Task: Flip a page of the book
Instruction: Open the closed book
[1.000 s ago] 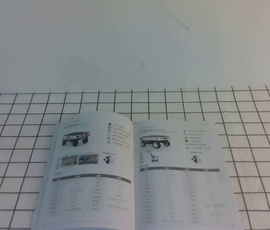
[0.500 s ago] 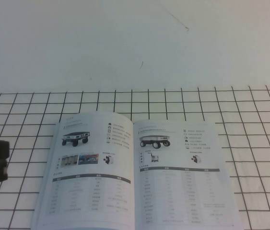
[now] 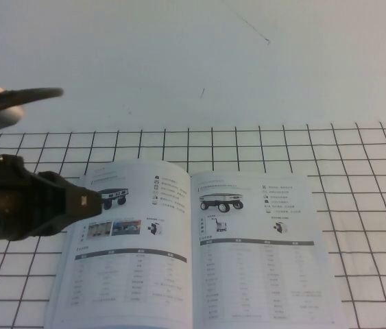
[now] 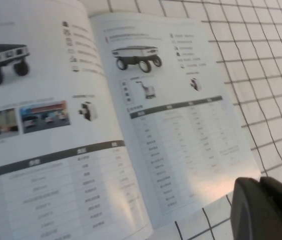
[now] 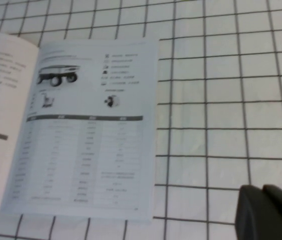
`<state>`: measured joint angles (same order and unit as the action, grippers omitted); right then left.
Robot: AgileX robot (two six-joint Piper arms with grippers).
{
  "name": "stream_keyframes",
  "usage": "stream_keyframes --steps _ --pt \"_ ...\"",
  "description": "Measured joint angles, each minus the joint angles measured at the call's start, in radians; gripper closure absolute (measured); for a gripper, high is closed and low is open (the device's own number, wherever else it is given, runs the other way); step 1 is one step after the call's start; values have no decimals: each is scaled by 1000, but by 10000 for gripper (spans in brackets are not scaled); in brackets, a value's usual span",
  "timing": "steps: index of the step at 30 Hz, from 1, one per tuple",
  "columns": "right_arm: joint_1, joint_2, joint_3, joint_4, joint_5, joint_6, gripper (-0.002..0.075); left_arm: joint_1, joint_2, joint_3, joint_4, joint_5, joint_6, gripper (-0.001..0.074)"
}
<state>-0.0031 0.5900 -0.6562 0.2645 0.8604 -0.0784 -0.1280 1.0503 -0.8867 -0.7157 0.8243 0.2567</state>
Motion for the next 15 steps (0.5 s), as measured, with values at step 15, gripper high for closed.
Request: stream_keyframes --steps 15 --pt "0 450 -138 143 161 -201 728 -87 158 0 -116 10 314 738"
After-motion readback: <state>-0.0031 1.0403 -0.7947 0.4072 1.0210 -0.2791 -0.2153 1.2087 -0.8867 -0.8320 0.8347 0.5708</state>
